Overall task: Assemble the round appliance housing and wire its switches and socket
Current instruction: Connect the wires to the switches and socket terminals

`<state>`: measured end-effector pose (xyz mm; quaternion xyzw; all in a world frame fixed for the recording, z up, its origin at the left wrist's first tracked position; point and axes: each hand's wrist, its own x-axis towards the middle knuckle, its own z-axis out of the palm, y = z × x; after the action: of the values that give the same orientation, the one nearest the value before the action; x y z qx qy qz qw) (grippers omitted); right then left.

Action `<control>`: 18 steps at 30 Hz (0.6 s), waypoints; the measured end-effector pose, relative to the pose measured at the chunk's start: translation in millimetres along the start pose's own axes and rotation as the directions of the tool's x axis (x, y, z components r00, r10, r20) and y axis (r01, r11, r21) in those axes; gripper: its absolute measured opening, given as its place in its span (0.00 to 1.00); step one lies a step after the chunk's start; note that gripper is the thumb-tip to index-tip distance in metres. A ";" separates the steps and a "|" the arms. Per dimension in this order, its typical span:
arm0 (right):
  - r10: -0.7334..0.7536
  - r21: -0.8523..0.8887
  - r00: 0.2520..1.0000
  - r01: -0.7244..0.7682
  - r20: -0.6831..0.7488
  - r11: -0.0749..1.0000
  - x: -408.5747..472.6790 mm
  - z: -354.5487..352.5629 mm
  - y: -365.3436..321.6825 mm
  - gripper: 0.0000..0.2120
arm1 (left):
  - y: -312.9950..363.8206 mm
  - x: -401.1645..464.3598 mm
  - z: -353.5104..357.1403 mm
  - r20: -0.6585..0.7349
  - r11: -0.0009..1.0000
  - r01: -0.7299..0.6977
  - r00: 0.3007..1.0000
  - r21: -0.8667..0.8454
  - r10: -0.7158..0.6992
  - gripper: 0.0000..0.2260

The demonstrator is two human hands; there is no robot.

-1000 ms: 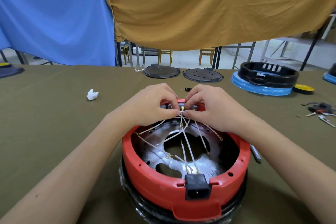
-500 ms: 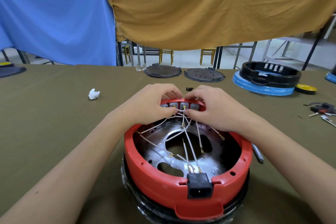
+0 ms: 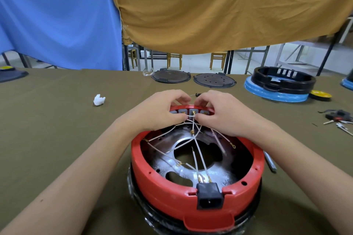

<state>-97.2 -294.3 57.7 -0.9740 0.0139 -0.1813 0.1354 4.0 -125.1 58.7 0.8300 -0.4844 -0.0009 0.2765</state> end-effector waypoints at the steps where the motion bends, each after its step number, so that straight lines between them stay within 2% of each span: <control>1: 0.004 0.005 1.000 -0.004 0.007 1.000 -0.1 -0.2 0.0 0.17 | -0.5 0.2 0.1 0.012 1.000 0.009 1.000 -0.002 -0.009 0.19; 7: -0.017 -0.017 0.999 0.018 0.050 1.000 -0.1 -4.3 -0.9 0.16 | 0.0 1.5 -1.0 0.026 0.999 0.003 1.000 0.033 -0.004 0.16; 14: 0.009 -0.005 1.000 -0.009 0.024 1.000 1.6 -4.7 -6.8 0.14 | 2.5 1.3 -1.0 0.025 0.995 -0.022 0.999 0.099 0.020 0.14; 18: 0.009 0.018 0.999 -0.009 0.034 1.000 -1.2 -3.9 -4.4 0.17 | 3.3 -1.1 0.0 0.013 0.996 -0.029 1.000 0.086 0.028 0.15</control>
<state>-99.9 -291.0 61.9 -0.9755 0.0143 -0.1644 0.1453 0.8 -125.4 59.8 0.8342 -0.4973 0.0192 0.2376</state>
